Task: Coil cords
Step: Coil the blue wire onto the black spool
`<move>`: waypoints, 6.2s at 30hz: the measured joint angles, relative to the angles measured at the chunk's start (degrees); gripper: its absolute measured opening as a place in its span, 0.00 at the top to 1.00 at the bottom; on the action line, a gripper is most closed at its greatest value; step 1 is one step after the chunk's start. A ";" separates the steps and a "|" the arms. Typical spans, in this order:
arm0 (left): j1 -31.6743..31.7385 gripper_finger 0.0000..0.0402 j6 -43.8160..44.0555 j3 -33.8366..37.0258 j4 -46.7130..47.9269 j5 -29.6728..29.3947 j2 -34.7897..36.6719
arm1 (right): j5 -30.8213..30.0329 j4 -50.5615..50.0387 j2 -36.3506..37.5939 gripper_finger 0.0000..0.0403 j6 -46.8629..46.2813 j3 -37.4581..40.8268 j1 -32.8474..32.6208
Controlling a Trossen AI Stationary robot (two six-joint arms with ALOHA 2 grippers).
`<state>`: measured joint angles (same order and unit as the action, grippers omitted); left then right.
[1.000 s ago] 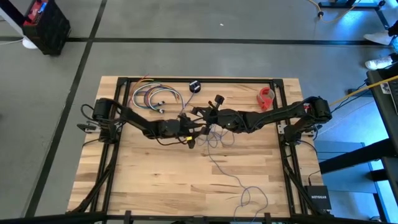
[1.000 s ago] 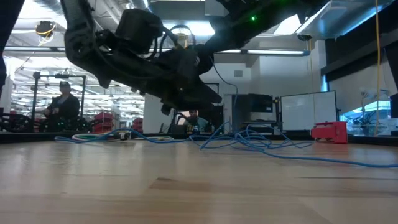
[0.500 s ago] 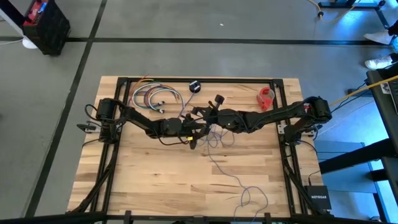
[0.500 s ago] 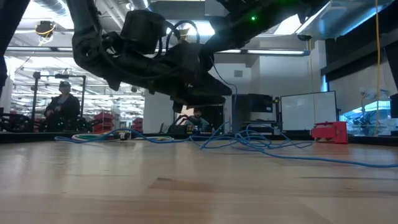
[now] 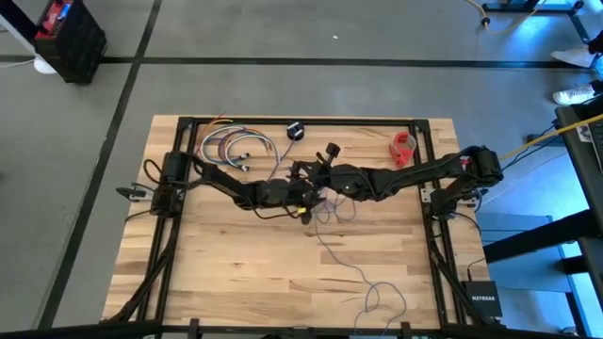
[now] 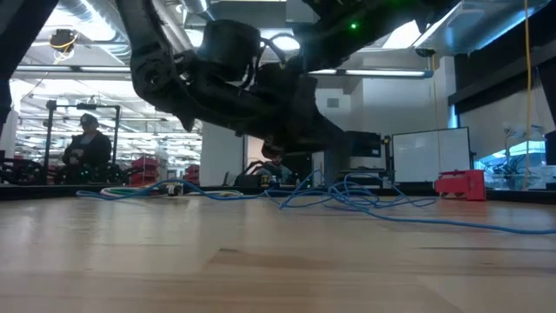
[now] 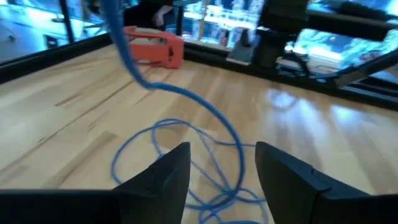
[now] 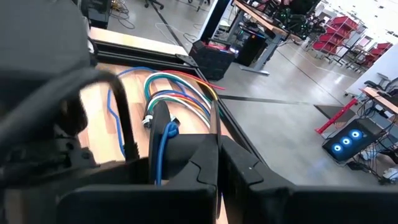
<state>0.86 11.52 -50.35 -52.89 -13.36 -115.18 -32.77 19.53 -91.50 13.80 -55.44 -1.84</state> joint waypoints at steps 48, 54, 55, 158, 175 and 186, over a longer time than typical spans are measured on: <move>-0.14 1.00 -10.34 0.20 28.33 -8.98 8.92 | 2.13 -27.05 13.55 0.99 -9.16 0.02 -8.72; -0.97 1.00 -10.20 0.20 37.94 -10.37 16.22 | 3.05 -34.56 13.55 0.99 -12.37 0.02 -8.71; -1.04 1.00 -10.00 0.20 38.97 -10.49 17.33 | 3.40 -35.72 13.55 0.99 -12.90 0.02 -8.71; -6.81 0.68 10.32 -1.47 73.43 -11.05 28.95 | 5.76 -16.85 3.21 0.99 -12.00 0.02 -1.52; -6.82 0.63 12.21 -2.25 73.01 -10.48 33.10 | 6.40 -16.95 3.23 0.99 -11.82 0.02 -1.52; -6.69 0.52 10.61 -2.25 73.00 -10.43 33.08 | 6.40 -17.11 3.23 0.99 -11.48 0.02 -1.52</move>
<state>-5.82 22.13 -52.60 20.11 -23.79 -82.11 -26.37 2.42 -88.27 2.33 -55.42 -3.36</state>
